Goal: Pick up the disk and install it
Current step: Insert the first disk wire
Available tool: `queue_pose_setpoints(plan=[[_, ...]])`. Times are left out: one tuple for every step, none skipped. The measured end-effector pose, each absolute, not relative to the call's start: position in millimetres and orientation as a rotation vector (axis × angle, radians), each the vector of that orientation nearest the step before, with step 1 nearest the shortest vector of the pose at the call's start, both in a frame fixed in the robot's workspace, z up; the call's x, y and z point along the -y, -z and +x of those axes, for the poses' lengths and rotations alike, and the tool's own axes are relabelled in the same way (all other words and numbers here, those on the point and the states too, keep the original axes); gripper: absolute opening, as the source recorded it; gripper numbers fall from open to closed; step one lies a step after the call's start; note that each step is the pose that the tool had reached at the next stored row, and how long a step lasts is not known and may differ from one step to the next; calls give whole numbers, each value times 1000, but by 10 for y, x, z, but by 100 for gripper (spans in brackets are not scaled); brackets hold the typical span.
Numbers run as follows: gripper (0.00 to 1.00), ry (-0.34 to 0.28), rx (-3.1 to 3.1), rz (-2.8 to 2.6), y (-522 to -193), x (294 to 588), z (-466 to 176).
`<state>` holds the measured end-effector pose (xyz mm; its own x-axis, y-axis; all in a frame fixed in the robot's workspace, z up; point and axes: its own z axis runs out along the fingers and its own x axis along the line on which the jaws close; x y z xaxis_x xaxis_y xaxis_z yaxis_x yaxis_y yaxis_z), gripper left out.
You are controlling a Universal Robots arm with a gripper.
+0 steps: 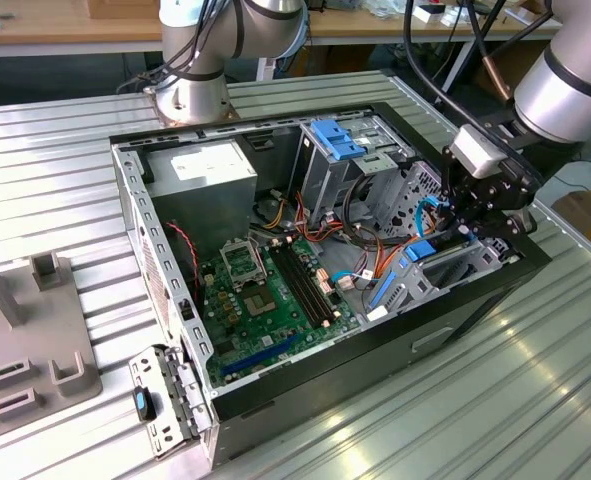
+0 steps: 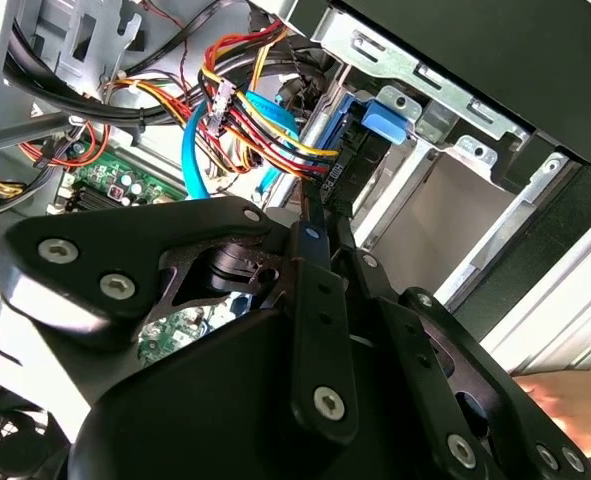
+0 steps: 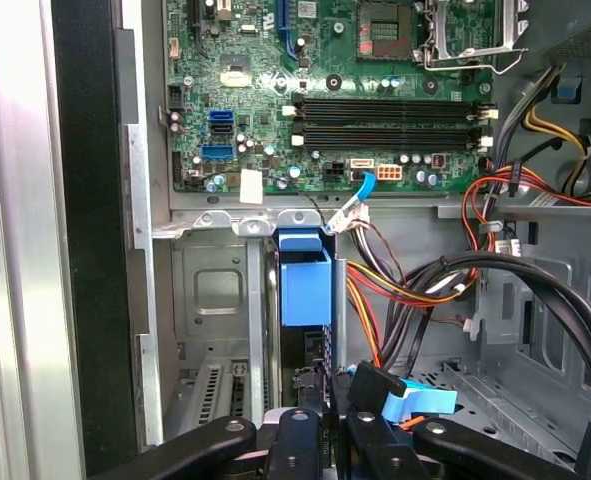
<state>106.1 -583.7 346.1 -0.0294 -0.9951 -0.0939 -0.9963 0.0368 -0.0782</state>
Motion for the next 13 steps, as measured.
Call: queue_pose_setpoints(plan=[[16, -14, -2170, -2099, -3457, 5838, 1061], [16, -14, -2170, -2099, -3452, 5839, 1061], [16, -14, -2170, -2099, -3445, 5841, 1061], [16, -14, -2171, -2098, -3442, 5843, 1061], [16, -14, -2171, -2098, -3441, 5843, 1061], [16, -14, -2171, -2098, -3440, 5843, 1061], [16, -14, -2171, -2098, -3439, 5843, 1061], [16, -14, -2172, -2097, -3439, 5843, 1061], [16, -14, -2172, -2097, -3439, 5843, 1061], [16, -14, -2172, -2097, -3439, 5843, 1061], [16, -14, -2172, -2097, -3439, 5843, 1061], [16, -14, -2172, -2097, -3439, 5843, 1061], [16, -14, -2172, -2097, -3439, 5843, 1061]])
